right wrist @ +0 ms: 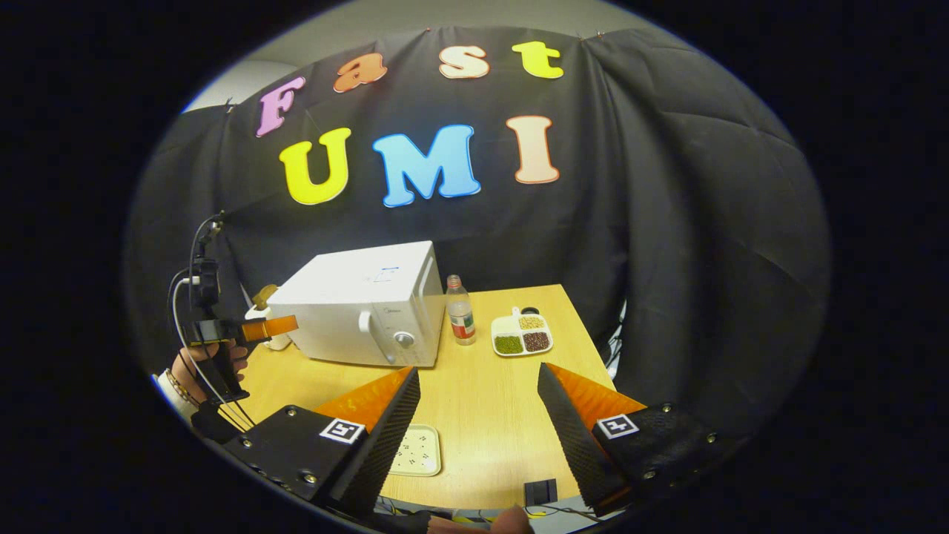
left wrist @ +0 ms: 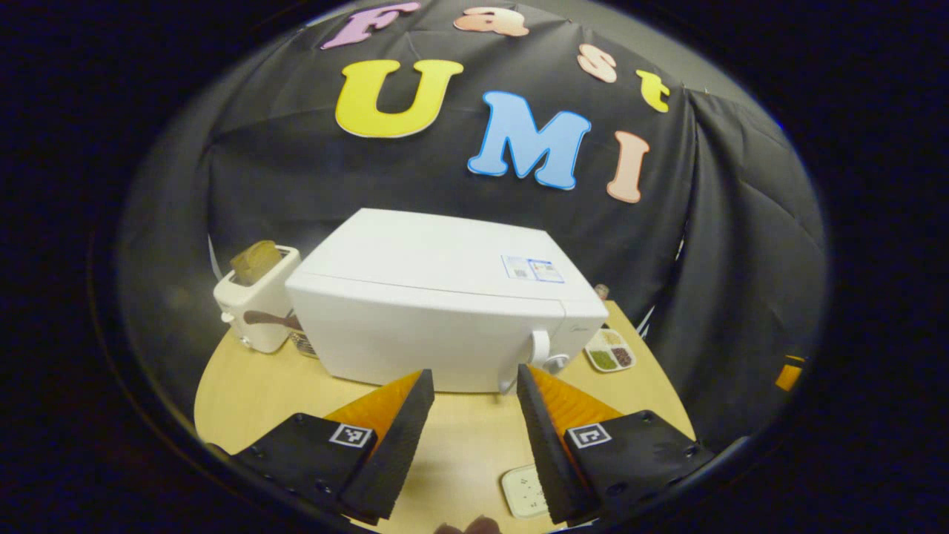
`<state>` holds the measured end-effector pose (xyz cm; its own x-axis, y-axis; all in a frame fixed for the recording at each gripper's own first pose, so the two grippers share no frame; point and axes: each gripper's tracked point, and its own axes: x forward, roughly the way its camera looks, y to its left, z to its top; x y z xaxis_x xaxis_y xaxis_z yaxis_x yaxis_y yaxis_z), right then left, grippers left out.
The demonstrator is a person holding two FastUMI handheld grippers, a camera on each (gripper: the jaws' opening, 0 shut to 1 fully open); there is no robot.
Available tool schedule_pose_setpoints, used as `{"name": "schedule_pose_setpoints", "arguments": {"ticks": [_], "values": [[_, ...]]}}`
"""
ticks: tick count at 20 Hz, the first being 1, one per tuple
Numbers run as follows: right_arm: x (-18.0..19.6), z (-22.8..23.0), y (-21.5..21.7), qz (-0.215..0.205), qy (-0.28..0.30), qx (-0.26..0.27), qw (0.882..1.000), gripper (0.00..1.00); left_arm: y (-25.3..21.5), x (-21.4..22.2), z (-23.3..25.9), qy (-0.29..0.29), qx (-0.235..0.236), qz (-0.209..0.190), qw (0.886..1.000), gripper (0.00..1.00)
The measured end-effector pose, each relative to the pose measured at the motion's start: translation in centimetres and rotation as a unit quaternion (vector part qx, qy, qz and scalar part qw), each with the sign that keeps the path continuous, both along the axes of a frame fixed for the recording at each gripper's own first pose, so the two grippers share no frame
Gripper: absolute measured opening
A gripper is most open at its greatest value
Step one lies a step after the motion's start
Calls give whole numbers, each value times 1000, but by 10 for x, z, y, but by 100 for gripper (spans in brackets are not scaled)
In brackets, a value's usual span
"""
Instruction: Open the microwave oven with the left hand, put the food in, and close the microwave oven.
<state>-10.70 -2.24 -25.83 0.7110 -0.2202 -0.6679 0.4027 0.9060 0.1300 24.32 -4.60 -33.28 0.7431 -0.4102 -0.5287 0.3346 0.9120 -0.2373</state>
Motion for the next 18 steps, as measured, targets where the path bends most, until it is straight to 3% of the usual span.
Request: {"name": "schedule_pose_setpoints", "arguments": {"ticks": [2, 3, 7, 8, 10, 11, 12, 13, 14, 16, 18], "values": [[-11, 14, -9, 13, -15, -3, 1000, 98, -7, -45, 48, -18, -21, 19, 999, 75], [-13, 23, -11, 21, -29, -3, 999, 98, -12, -65, 74, -28, -31, 20, 999, 84], [-24, 45, -19, 53, -59, -3, 997, 98, -13, -138, 182, -120, -14, 28, 992, 85], [-25, 55, -21, 59, -73, -2, 996, 98, -14, -154, 207, -144, -5, 29, 989, 80], [-25, 72, -24, 64, -92, 5, 994, 98, -24, -186, 246, -177, 3, 29, 984, 80], [-25, 84, -28, 61, -103, 6, 993, 93, -28, -197, 267, -190, 2, 27, 981, 75], [-23, 101, -31, 59, -119, 4, 991, 98, -30, -204, 287, -203, 0, 26, 979, 75], [-20, 121, -34, 57, -136, -3, 989, 98, -30, -207, 310, -220, -5, 28, 975, 84], [-20, 141, -37, 56, -150, -16, 987, 98, -31, -210, 328, -232, -12, 28, 972, 75], [-17, 180, -42, 49, -173, -46, 983, 98, -31, -215, 347, -234, -31, 32, 971, 74], [-12, 220, -43, 38, -192, -75, 978, 98, -34, -214, 364, -242, -44, 23, 969, 79]]}}
